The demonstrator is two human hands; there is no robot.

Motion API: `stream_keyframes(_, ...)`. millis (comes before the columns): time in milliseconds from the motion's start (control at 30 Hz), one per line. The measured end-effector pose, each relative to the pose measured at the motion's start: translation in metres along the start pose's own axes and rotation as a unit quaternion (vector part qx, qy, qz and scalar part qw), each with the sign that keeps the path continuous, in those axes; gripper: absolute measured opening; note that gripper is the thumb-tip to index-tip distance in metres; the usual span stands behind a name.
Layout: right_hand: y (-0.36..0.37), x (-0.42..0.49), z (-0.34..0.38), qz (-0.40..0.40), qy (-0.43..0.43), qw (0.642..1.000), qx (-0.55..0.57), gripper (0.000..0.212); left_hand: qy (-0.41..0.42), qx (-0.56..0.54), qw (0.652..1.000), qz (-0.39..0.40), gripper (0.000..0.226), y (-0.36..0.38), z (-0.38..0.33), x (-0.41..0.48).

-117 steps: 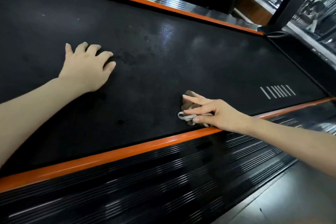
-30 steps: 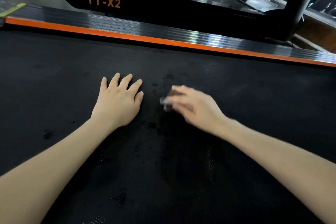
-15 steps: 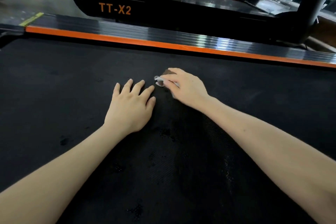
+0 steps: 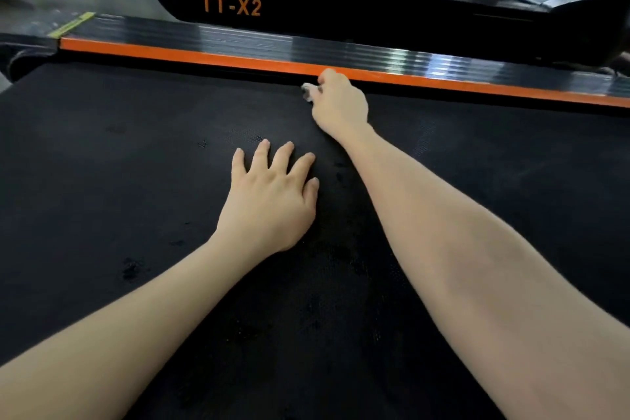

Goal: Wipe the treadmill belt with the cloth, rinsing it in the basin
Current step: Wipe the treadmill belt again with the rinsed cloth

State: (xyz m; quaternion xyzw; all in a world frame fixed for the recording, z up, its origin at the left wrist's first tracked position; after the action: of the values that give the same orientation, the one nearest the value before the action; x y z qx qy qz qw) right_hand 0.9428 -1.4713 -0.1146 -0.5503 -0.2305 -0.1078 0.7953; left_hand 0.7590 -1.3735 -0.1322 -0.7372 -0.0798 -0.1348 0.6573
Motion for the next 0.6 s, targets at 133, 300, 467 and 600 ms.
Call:
stream_keyframes(133,-0.012,-0.001,-0.021,0.044,-0.057,0.997,0.0,0.03,-0.003,-0.015,1.0,0.007,0.051,-0.003,0.004,-0.001)
stream_keyframes(300,-0.052,-0.019,-0.093,0.029,0.009,0.995,-0.098,0.035,-0.003,-0.013,1.0,-0.002,0.049,-0.002,-0.001,-0.001)
stream_keyframes(467,-0.063,-0.065,-0.042,0.04,-0.037,0.998,-0.021,0.034,-0.019,-0.023,1.0,0.0,0.045,-0.006,-0.001,0.001)
stream_keyframes(600,-0.093,-0.137,-0.018,0.067,-0.114,0.989,0.058,0.033,-0.063,-0.111,0.99,-0.054,0.04,-0.015,0.005,0.006)
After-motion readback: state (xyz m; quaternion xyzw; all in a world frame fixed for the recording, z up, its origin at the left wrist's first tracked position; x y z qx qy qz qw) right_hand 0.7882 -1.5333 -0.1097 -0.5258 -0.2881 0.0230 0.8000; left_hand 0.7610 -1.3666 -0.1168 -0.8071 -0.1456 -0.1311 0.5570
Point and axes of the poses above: each hand's wrist, its own x-axis towards the middle knuckle, its own y-axis out of the palm, z = x × y, the point moved 1 cm from there along x, towards the middle knuckle, and after that the axes turned 8 degrees about -z, right-handed, at the moved point
